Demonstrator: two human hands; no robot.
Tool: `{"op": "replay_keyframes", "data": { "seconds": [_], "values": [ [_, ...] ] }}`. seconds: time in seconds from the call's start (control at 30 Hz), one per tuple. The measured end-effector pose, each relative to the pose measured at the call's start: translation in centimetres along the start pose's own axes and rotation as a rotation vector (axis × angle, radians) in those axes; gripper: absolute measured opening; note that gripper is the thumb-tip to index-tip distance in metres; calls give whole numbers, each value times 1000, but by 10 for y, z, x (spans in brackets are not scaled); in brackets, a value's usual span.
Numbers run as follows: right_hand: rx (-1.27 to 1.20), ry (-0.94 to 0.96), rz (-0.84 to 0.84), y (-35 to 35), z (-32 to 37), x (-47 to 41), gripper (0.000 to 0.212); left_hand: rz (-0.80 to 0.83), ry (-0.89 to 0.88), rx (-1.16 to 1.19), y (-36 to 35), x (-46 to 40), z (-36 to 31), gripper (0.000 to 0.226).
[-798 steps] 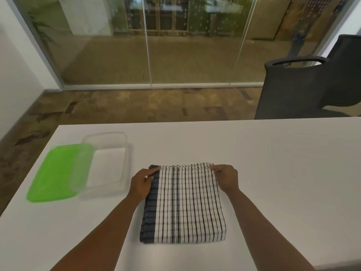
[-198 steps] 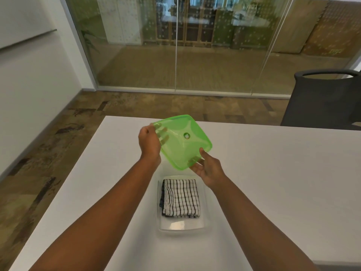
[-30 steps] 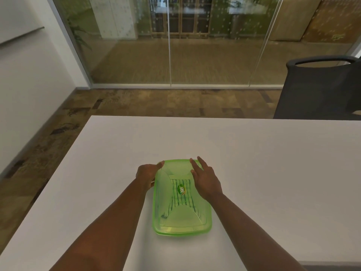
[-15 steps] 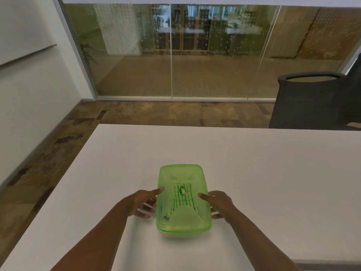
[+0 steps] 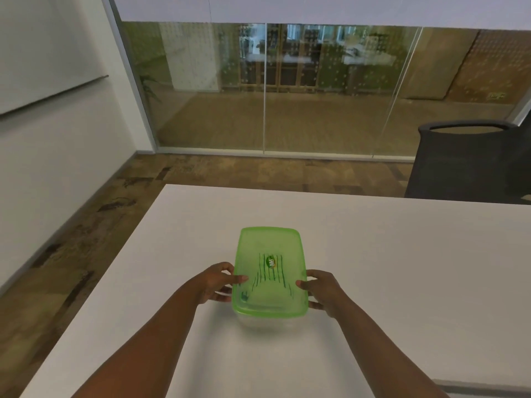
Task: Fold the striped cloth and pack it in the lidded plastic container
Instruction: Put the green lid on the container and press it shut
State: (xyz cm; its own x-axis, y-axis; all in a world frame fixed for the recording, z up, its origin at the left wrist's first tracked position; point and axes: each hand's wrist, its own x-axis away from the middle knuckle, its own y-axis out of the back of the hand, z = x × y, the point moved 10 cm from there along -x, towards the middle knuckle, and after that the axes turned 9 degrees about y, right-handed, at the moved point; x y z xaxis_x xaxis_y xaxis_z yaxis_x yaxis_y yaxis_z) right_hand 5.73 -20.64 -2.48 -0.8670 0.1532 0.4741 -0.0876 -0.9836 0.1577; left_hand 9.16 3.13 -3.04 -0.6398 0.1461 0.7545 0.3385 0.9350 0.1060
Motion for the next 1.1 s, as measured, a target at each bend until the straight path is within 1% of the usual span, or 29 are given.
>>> {"op": "replay_keyframes", "data": {
  "seconds": [0.17, 0.33, 0.47, 0.5, 0.53, 0.6, 0.67, 0.87, 0.97, 1.1],
  "values": [
    [-5, 67, 65, -40, 33, -8, 40, -149, -57, 122, 51, 7, -10, 25],
    [-32, 149, 105, -89, 58, -26, 34, -243, -61, 207, 106, 9, -13, 25],
    [-77, 161, 99, -129, 69, -46, 31, -327, -69, 303, 149, 4, -19, 13],
    [-85, 169, 97, -136, 72, -50, 30, -331, -64, 316, 155, 3, -20, 11],
    [-94, 178, 94, -144, 76, -55, 30, -324, -59, 326, 162, 0, -21, 14],
    [-105, 192, 83, -159, 84, -66, 30, -293, -50, 344, 175, -9, -25, 27],
    [-103, 213, 79, -172, 92, -80, 29, -283, -36, 354, 189, -20, -28, 34],
    [-10, 258, 116, -208, 113, -118, 12, -331, -44, 436, 227, -51, -39, 40],
    [9, 246, 114, -221, 115, -138, 24, -326, -50, 451, 240, -67, -41, 40],
    [36, 229, 111, -231, 115, -151, 25, -361, -29, 466, 253, -85, -39, 41]
  ]
}}
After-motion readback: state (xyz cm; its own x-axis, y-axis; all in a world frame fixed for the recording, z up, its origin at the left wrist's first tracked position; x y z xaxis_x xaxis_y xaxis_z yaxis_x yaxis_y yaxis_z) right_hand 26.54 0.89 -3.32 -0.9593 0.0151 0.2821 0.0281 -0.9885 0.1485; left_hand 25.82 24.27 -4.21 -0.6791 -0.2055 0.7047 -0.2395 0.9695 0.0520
